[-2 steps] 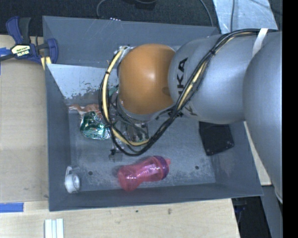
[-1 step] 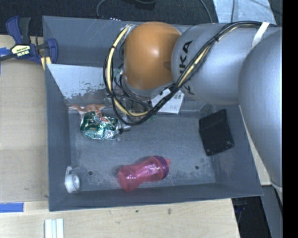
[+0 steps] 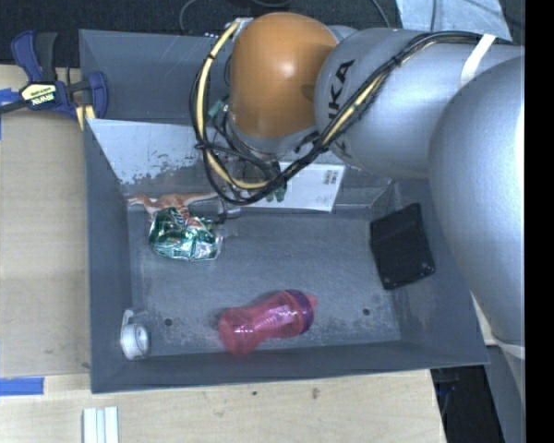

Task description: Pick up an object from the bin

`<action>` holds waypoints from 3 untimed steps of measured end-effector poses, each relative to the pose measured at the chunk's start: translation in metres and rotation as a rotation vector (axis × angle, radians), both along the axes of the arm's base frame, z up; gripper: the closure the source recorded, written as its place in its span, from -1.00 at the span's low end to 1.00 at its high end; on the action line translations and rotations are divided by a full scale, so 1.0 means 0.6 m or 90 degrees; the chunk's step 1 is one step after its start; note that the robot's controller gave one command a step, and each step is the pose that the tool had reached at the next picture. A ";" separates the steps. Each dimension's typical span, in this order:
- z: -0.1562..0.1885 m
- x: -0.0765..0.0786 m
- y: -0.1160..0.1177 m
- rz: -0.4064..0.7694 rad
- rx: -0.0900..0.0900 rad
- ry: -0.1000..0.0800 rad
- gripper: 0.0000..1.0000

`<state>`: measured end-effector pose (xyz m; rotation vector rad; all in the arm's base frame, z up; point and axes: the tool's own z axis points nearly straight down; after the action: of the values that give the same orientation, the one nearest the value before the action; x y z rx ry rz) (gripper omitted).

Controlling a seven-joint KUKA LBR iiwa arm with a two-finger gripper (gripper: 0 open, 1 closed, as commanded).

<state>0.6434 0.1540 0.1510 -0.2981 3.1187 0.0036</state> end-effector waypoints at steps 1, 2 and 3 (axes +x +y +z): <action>-0.116 -0.028 0.027 -0.047 0.001 -0.002 -1.00; -0.131 -0.029 0.005 -0.013 0.001 -0.004 1.00; -0.132 -0.029 0.005 -0.014 0.002 -0.004 1.00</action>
Offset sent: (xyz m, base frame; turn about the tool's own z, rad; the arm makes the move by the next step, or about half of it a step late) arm -0.0191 0.0030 -0.0810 0.0197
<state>0.6262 0.1569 0.0719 -0.2644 3.1147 0.0065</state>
